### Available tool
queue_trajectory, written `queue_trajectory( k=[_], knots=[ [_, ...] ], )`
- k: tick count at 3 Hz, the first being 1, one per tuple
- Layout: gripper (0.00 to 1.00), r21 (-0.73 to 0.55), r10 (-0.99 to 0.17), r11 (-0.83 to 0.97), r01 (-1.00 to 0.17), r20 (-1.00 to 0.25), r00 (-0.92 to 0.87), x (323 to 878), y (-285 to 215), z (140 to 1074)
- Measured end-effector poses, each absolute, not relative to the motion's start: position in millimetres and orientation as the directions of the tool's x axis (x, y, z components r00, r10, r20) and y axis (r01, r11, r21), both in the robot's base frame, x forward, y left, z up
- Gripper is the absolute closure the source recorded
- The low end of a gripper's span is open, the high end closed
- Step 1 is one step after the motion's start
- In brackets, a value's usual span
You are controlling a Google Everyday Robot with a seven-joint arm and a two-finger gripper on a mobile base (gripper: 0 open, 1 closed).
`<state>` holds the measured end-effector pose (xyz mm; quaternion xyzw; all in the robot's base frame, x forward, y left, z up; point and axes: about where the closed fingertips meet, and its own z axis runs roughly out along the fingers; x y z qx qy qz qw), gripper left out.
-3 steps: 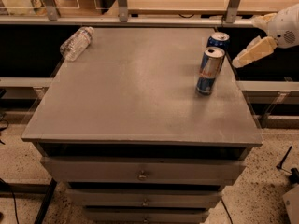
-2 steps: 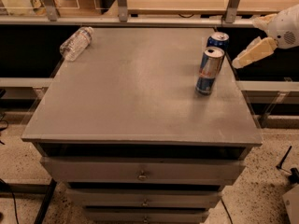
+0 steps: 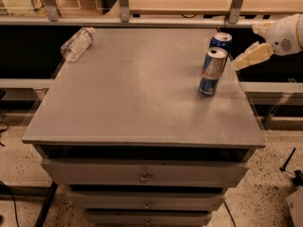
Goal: Knock pepsi can over
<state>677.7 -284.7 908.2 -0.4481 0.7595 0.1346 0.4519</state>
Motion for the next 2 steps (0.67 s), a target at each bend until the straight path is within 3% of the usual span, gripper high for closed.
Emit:
queue_trajectory(
  k=[1, 2],
  knots=[
    [0.06, -0.180, -0.524, 0.568, -0.803, -0.832, -0.184, 684.1, -280.9, 898.1],
    [0.23, -0.156, -0.494, 0.564, -0.811, -0.850, -0.181, 689.4, -272.4, 886.9]
  ],
)
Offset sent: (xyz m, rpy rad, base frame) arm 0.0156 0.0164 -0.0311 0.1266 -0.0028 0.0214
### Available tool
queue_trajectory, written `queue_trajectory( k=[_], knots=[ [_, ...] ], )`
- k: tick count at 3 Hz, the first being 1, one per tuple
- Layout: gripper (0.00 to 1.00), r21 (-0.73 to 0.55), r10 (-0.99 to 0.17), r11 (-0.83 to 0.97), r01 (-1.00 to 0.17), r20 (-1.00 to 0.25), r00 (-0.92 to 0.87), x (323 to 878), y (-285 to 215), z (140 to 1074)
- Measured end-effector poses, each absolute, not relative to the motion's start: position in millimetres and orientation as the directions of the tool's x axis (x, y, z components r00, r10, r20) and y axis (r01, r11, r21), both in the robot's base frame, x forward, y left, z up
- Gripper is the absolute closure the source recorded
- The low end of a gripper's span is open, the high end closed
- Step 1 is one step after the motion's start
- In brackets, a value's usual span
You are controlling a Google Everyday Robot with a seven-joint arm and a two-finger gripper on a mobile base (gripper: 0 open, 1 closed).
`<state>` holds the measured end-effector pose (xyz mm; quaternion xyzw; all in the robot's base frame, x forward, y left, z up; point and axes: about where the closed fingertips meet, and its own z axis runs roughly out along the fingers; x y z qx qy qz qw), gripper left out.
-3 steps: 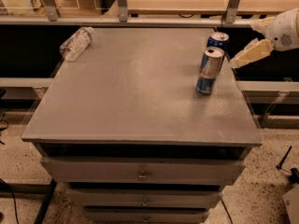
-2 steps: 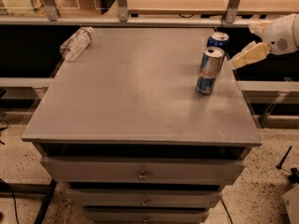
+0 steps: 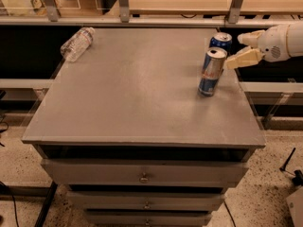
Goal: Knock pepsi can over
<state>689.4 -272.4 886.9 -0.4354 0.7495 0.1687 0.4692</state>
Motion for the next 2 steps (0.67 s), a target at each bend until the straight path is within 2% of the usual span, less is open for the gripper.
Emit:
queue_trajectory(
  k=[2],
  knots=[
    [0.25, -0.111, -0.448, 0.534, -0.838, -0.878, -0.169, 694.4, -248.9, 873.6]
  ],
)
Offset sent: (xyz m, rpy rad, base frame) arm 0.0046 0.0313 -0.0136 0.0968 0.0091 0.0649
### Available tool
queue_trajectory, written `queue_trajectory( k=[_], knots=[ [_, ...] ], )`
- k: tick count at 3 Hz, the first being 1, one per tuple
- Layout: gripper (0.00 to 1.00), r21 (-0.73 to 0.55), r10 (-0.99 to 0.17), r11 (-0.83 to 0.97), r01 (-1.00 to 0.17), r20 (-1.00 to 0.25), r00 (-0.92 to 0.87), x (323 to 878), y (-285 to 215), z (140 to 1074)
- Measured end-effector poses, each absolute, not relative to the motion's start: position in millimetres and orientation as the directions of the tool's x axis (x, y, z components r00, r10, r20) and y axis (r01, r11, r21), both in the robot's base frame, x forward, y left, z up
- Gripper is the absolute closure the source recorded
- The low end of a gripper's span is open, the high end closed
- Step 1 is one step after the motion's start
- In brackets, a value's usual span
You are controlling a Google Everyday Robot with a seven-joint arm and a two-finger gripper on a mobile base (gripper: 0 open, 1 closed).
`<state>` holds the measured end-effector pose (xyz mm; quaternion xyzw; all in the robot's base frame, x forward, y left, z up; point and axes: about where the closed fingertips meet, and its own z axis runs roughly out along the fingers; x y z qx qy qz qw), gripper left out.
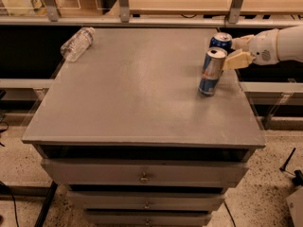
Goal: Knock pepsi can over
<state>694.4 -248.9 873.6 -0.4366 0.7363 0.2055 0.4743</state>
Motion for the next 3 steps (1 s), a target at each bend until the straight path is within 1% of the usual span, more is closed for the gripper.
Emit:
queue_trajectory(
  k=[1, 2, 3],
  knots=[
    [0.27, -0.097, -0.422, 0.520, -0.849, -0.893, -0.156, 696.4, -237.0, 875.1],
    [0.32, -0.090, -0.394, 0.509, -0.856, -0.909, -0.138, 700.9, -224.3, 878.4],
    [0.49, -0.082, -0.366, 0.502, -0.861, -0.922, -0.126, 704.3, -214.8, 879.4]
  ],
)
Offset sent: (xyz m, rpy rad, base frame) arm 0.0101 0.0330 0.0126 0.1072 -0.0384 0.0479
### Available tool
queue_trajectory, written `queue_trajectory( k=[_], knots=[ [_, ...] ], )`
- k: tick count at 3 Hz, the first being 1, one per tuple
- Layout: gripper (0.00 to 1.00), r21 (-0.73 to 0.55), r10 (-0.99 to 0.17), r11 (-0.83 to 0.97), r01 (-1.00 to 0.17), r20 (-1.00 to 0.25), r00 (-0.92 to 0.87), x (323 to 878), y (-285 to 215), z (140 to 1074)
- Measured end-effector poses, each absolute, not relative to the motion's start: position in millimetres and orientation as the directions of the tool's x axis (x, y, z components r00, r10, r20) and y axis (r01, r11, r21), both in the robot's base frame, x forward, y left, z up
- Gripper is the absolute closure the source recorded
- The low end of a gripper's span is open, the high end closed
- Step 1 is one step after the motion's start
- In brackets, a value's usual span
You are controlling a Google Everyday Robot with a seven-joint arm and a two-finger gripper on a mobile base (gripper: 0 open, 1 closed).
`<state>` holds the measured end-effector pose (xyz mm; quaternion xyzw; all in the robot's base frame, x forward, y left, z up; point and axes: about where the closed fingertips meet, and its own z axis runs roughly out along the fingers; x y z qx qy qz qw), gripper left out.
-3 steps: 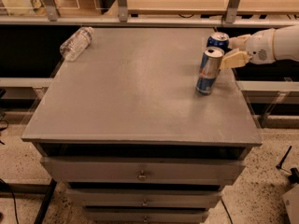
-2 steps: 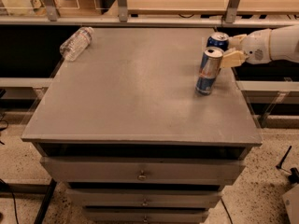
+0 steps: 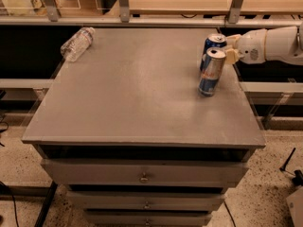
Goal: Knock pepsi can over
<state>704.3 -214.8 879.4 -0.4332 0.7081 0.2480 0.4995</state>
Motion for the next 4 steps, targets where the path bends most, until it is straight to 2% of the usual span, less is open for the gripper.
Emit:
queue_trajectory(
  k=[1, 2, 4],
  knots=[
    [0.73, -0.081, -0.359, 0.500, -0.862, -0.926, -0.120, 706.3, -210.2, 879.7],
    [0.89, -0.107, -0.383, 0.491, -0.864, -0.918, -0.104, 707.1, -204.4, 885.1],
    [0.88, -0.199, -0.481, 0.448, -0.872, -0.875, -0.048, 693.2, -188.7, 950.2]
  ],
)
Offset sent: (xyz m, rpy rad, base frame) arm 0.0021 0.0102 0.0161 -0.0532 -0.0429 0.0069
